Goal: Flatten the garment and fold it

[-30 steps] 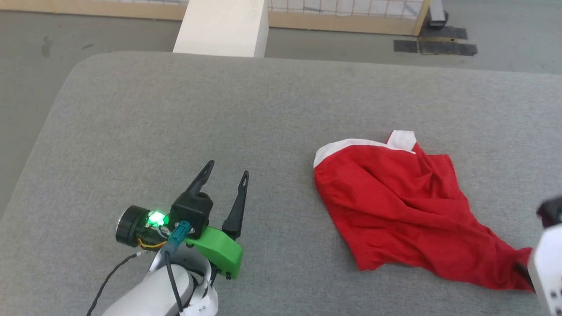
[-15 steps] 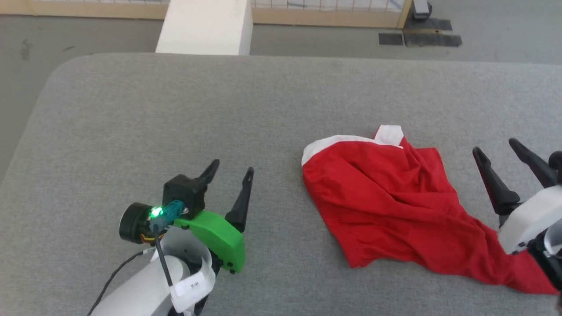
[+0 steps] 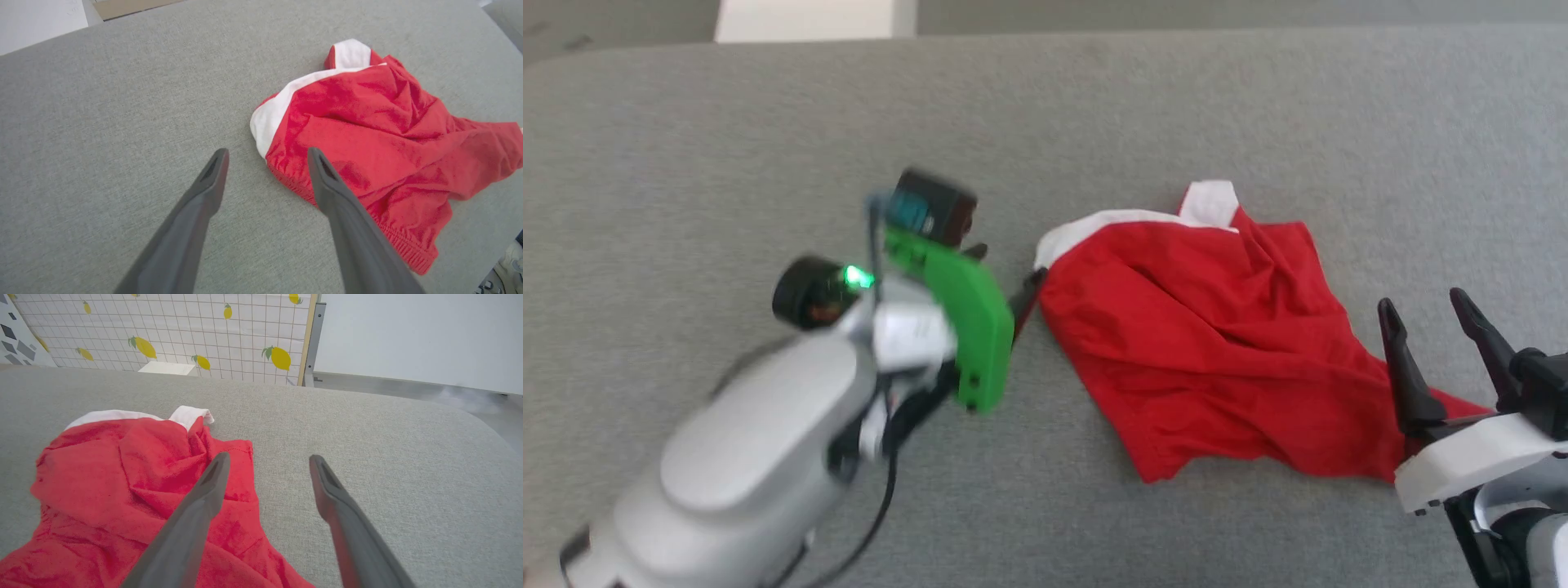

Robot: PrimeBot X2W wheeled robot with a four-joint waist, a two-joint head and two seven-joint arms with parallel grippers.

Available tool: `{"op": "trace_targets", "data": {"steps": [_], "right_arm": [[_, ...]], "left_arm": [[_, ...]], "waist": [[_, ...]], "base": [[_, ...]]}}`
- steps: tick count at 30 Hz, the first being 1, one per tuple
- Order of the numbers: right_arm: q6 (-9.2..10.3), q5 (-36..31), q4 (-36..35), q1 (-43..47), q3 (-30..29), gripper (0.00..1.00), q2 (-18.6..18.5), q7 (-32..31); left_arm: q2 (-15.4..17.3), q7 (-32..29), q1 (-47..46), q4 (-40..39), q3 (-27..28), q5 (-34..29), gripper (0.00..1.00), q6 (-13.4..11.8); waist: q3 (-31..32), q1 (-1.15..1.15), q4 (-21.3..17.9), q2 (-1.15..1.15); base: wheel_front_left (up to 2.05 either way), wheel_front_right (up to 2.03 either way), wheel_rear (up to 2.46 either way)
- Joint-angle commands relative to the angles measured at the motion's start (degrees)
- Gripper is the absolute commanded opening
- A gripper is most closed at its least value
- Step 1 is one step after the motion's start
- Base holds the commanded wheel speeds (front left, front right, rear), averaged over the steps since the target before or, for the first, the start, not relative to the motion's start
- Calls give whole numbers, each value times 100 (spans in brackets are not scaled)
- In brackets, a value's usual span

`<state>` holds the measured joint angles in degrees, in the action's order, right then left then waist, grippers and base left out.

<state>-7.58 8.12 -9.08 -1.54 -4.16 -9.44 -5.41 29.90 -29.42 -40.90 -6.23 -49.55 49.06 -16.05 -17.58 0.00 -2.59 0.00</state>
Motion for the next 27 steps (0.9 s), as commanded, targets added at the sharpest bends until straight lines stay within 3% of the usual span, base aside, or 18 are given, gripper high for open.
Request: {"op": "trace_targets", "data": {"steps": [1,9,18,19,20,21,27], "right_arm": [[9,-70,-61,26,20,100,64,66],[9,-228,-127,-132,102,100,240,222],[9,-334,-32,-211,123,100,396,435],[9,-349,-14,-210,129,100,411,451],[9,-361,-1,-210,135,100,422,462],[9,-376,15,-212,138,100,435,474],[9,-443,149,-213,171,100,477,464]], "left_arm": [[-54,-304,-361,121,-26,76,100,60],[-203,-2244,-1479,832,-217,624,100,120],[-159,-2911,-1812,1463,-423,632,100,99],[-149,-2960,-1788,1508,-457,646,67,114],[-143,-2951,-1773,1518,-471,645,16,139],[-158,-2882,-1736,1517,-441,671,0,149],[-89,-2168,-1503,1173,-252,547,0,153]], "waist": [[-332,0,-295,0],[-704,0,-678,0],[-962,0,-892,0],[-973,0,-899,0],[-981,0,-903,0],[-987,0,-902,0],[-748,0,-828,0]], "base": [[0,0,0],[0,0,0],[0,0,0],[0,0,0],[0,0,0],[0,0,0],[0,0,0]]}}
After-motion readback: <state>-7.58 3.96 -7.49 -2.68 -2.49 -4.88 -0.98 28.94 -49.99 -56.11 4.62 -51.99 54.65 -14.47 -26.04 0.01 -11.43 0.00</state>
